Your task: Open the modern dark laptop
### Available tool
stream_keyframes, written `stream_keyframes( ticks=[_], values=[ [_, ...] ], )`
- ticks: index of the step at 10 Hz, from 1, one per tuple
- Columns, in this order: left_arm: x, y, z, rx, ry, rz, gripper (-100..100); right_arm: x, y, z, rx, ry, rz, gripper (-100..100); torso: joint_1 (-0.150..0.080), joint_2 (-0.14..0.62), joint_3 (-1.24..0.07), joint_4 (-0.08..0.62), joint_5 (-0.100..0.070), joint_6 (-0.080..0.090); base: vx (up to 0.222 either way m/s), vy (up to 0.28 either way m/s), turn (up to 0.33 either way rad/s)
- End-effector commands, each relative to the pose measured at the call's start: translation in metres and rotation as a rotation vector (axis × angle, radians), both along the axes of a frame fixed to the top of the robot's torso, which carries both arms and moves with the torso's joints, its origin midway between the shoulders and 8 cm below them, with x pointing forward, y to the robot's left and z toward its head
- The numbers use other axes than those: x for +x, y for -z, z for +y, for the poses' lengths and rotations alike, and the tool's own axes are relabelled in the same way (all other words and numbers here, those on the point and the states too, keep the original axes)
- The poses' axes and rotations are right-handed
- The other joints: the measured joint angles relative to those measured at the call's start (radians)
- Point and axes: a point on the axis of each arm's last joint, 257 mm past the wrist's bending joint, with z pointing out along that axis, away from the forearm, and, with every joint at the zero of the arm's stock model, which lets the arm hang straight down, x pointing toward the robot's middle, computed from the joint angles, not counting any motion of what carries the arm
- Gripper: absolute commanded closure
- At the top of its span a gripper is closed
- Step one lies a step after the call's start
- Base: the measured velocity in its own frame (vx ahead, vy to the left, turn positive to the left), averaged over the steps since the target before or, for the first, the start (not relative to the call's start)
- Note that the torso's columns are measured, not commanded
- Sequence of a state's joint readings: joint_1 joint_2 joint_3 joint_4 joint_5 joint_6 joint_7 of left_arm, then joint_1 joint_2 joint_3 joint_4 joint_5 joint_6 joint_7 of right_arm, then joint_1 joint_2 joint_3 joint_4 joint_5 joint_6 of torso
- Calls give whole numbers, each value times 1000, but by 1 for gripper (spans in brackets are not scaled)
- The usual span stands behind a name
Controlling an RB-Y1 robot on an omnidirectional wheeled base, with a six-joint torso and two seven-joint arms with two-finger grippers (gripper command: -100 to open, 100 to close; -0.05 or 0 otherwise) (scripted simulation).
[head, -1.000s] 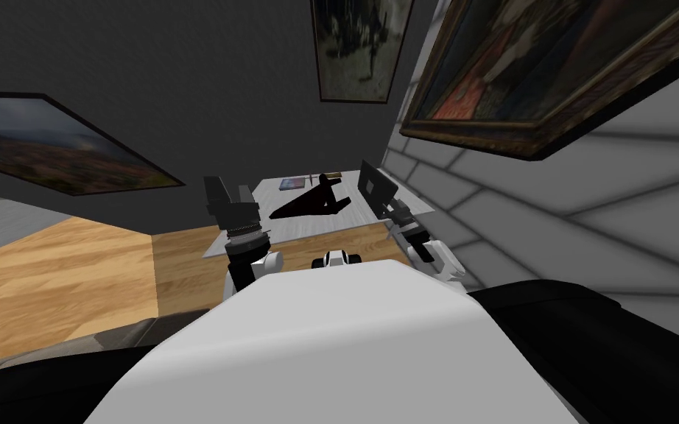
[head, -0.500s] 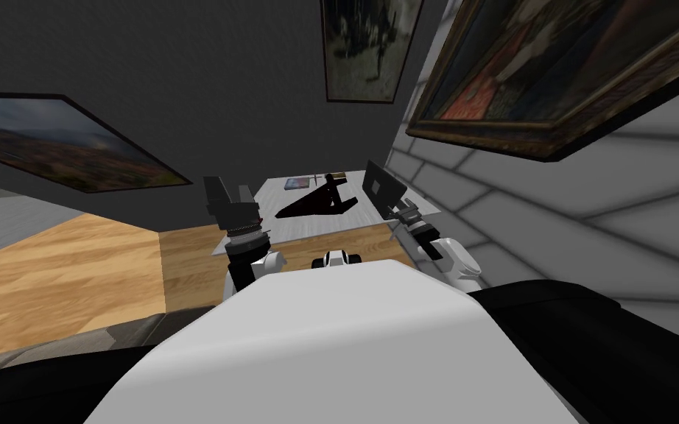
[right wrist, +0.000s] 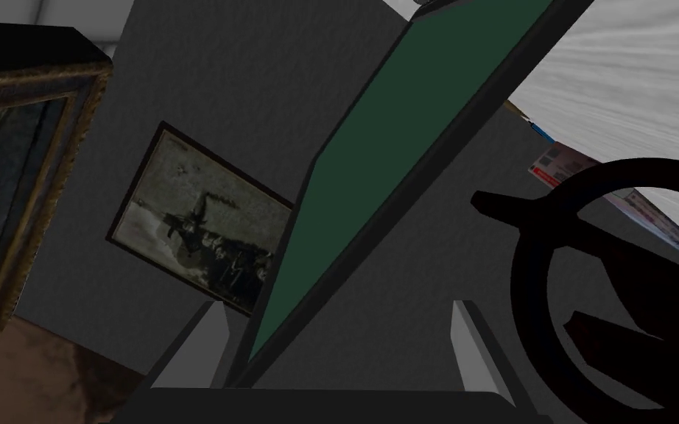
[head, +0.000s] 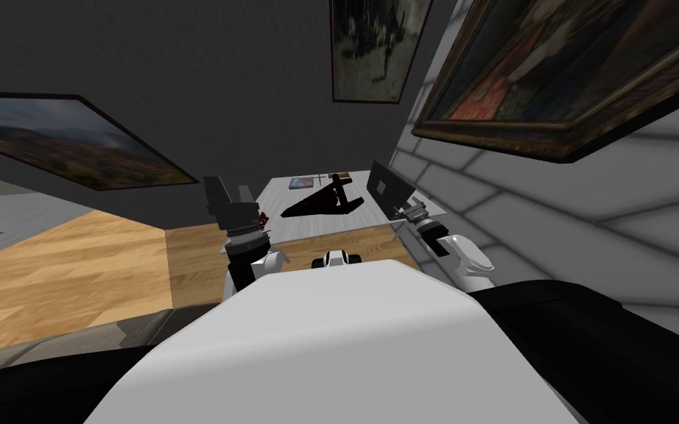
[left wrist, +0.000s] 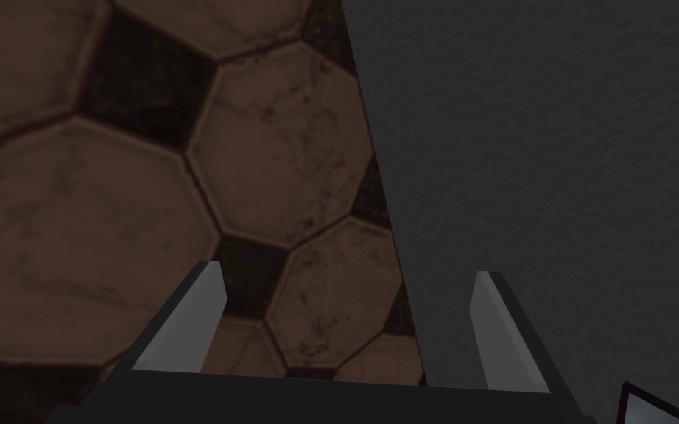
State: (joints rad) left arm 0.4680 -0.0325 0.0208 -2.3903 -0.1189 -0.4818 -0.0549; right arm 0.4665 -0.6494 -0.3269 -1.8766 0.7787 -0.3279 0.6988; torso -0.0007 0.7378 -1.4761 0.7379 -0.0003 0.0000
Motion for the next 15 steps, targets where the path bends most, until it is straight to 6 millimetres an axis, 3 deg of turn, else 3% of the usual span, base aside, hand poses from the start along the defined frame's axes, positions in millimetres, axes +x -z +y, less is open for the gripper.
stream_keyframes(
  ticks=[1,3,4,13,14,15],
  values=[
    [0,0,0,0,0,0,0,1,-1,-21,-121,31,13,-100,0,0,0,0,0,0,6,47,25],
    [0,0,0,0,0,0,0,1,0,-17,-97,25,10,-100,-1,0,0,0,0,0,1,10,2],
    [0,0,0,0,0,0,0,1,0,-17,-96,24,10,100,-1,1,0,0,0,0,0,0,0],
    [0,0,0,0,0,0,0,14,5,-44,294,55,42,100,-5,-4,-2,-2,-2,1,-29,-59,40],
    [0,0,0,0,0,0,0,14,3,-40,267,45,38,100,-5,-4,-2,-2,-2,1,-22,-26,16],
    [0,0,0,0,0,0,0,16,10,-43,358,55,44,100,-2,-4,-2,-2,-1,1,-38,-53,52]
  ],
)
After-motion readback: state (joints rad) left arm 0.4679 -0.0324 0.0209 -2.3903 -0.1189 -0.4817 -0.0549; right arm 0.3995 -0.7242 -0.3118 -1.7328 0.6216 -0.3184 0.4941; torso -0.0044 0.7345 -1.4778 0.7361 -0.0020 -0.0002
